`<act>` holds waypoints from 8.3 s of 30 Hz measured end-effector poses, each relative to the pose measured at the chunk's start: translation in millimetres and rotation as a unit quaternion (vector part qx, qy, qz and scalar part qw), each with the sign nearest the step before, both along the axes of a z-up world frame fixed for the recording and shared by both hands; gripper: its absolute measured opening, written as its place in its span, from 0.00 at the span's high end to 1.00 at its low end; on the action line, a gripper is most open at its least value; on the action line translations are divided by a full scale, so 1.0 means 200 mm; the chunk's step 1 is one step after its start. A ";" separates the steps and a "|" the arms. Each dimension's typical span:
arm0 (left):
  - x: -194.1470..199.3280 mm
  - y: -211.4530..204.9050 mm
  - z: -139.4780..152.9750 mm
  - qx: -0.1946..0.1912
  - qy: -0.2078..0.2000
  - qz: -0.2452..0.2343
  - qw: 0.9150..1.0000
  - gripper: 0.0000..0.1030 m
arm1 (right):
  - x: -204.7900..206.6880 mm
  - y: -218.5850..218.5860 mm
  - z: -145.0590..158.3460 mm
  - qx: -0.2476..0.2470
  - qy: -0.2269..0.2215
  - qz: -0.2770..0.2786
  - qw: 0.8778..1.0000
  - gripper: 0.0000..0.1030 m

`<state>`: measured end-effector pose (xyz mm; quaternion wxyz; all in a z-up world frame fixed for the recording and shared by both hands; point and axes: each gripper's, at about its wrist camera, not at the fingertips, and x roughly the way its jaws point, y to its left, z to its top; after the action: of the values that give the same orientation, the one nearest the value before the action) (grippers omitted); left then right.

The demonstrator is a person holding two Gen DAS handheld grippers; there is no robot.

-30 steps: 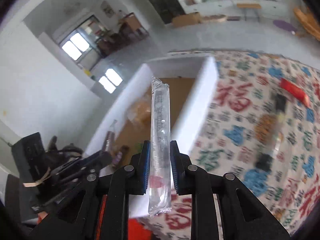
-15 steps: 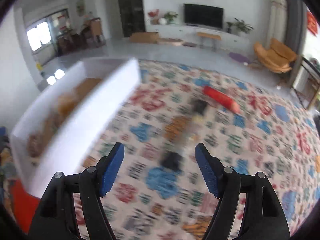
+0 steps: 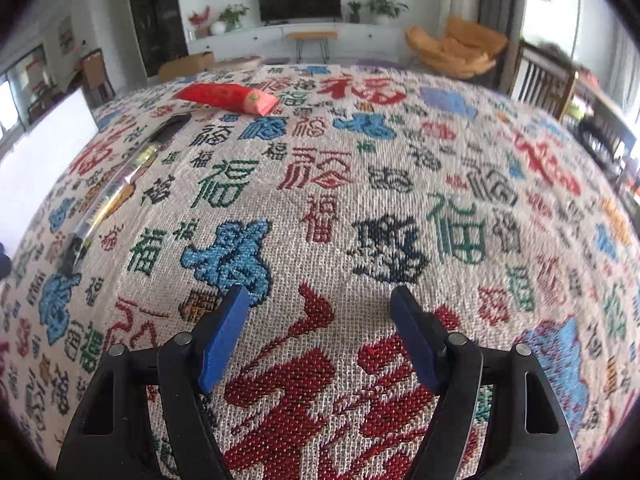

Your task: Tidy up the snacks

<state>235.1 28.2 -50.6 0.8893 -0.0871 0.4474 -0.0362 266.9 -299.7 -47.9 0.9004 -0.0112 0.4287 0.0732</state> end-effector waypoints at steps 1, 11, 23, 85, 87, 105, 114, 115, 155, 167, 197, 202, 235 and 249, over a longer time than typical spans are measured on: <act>-0.01 -0.02 0.01 0.021 -0.028 0.007 0.999 0.01 | 0.00 -0.02 0.00 0.012 0.000 -0.001 1.000 0.23; 0.02 -0.15 -0.04 0.086 -0.002 -0.011 0.996 0.00 | 0.00 0.05 -0.02 -0.031 0.007 0.003 1.000 0.17; 0.02 -0.15 -0.05 0.090 -0.001 -0.011 0.996 0.00 | -0.04 0.06 -0.01 -0.056 0.003 -0.006 0.998 0.13; -0.86 -0.32 0.62 -0.031 0.002 0.104 0.994 0.01 | -0.01 0.02 -0.02 -0.037 0.014 -0.029 0.999 0.06; -0.76 -0.34 0.55 -0.022 0.024 0.102 0.994 0.01 | -0.01 0.02 -0.02 -0.036 0.014 -0.028 0.999 0.06; 0.43 -0.61 0.14 0.077 0.024 0.033 0.996 0.14 | -0.02 0.02 -0.02 -0.033 0.011 -0.023 0.999 0.06; 0.25 -0.45 0.09 0.052 0.023 0.012 0.998 0.80 | -0.01 0.04 0.00 -0.023 0.026 -0.010 0.999 0.06; 0.17 -0.41 0.09 0.048 0.021 0.015 0.999 0.80 | 0.02 0.04 0.04 0.013 0.025 0.013 1.000 0.07; -0.51 -0.41 -0.03 0.081 0.020 0.053 0.995 0.01 | -0.37 0.40 -0.03 -0.029 0.014 0.142 0.989 0.19; -0.52 -0.43 -0.04 0.086 0.013 0.051 0.995 0.00 | -0.38 0.41 -0.04 -0.035 0.010 0.138 0.990 0.17; -0.32 -0.42 0.04 0.077 0.096 0.017 0.992 0.53 | -0.01 0.39 0.07 0.006 0.206 0.165 0.964 0.40; -0.39 -0.35 0.07 0.037 0.072 0.013 0.997 0.79 | -0.11 0.31 0.10 0.024 0.185 0.161 0.969 0.83; -0.88 1.02 0.69 0.066 -0.008 0.302 0.951 0.07 | -0.50 2.07 0.82 0.097 0.087 0.421 0.898 0.25; -0.93 0.81 0.87 0.196 -0.059 0.341 0.918 0.05 | -0.54 1.90 1.04 0.116 -0.064 0.368 0.920 0.11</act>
<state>49.4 189.9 123.5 0.8720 -0.0555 0.3351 0.3523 159.3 79.9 159.3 0.8308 -0.0686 0.3240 0.4474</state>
